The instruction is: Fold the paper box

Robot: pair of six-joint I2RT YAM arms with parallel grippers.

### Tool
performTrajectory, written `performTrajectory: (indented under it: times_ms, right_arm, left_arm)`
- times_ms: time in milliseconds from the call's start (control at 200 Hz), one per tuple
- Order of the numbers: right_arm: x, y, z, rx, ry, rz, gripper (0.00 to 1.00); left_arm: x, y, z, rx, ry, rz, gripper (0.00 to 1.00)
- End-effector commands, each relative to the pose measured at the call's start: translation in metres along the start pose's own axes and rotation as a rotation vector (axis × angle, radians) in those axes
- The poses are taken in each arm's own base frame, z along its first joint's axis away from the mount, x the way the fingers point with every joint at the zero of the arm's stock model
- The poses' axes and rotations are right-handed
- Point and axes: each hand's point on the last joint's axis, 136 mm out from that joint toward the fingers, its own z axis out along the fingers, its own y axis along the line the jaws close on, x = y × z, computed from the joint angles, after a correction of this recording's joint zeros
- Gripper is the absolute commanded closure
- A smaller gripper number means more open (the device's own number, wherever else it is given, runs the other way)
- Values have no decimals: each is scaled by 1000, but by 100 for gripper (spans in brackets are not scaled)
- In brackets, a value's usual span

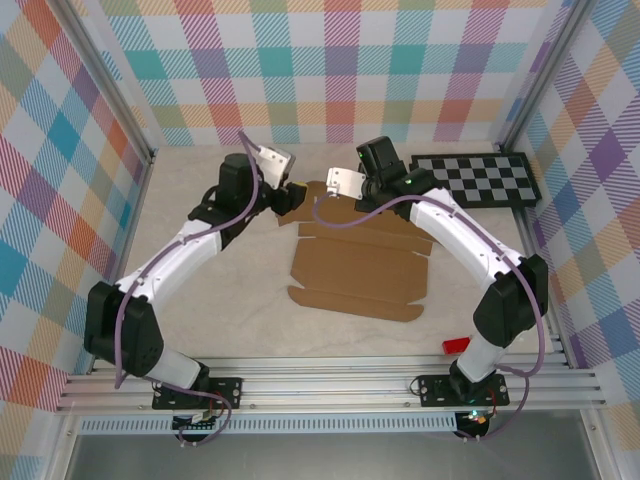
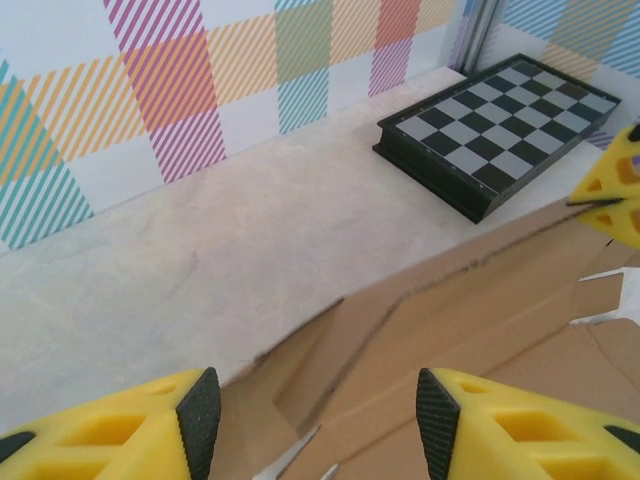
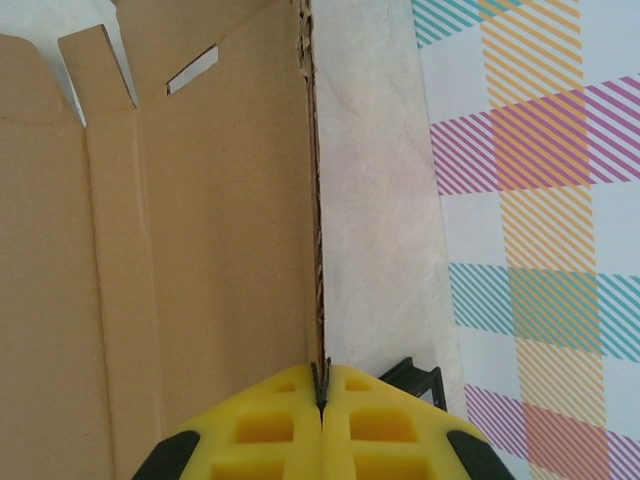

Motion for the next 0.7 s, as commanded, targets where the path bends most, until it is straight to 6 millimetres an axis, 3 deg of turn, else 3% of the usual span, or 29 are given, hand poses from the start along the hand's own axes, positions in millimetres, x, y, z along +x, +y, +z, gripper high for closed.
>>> performTrajectory:
  times_ms: [0, 230, 400, 545, 695]
  right_arm:
    - [-6, -3, -4, -14, -24, 38, 100]
    - [-5, -6, -7, 1, -23, 71, 100]
    - [-5, -7, -6, 14, -19, 98, 100]
    - [-4, -8, -6, 39, -26, 146, 100]
    - [-5, -3, -5, 50, -50, 205, 100]
  left_arm:
    - [-1, -13, 8, 49, 39, 30, 46]
    - [7, -34, 24, 74, 90, 15, 56]
    - [15, -31, 31, 19, 109, -45, 70]
    - [16, -23, 33, -33, 107, -189, 81]
    - [13, -30, 37, 7, 60, -373, 82]
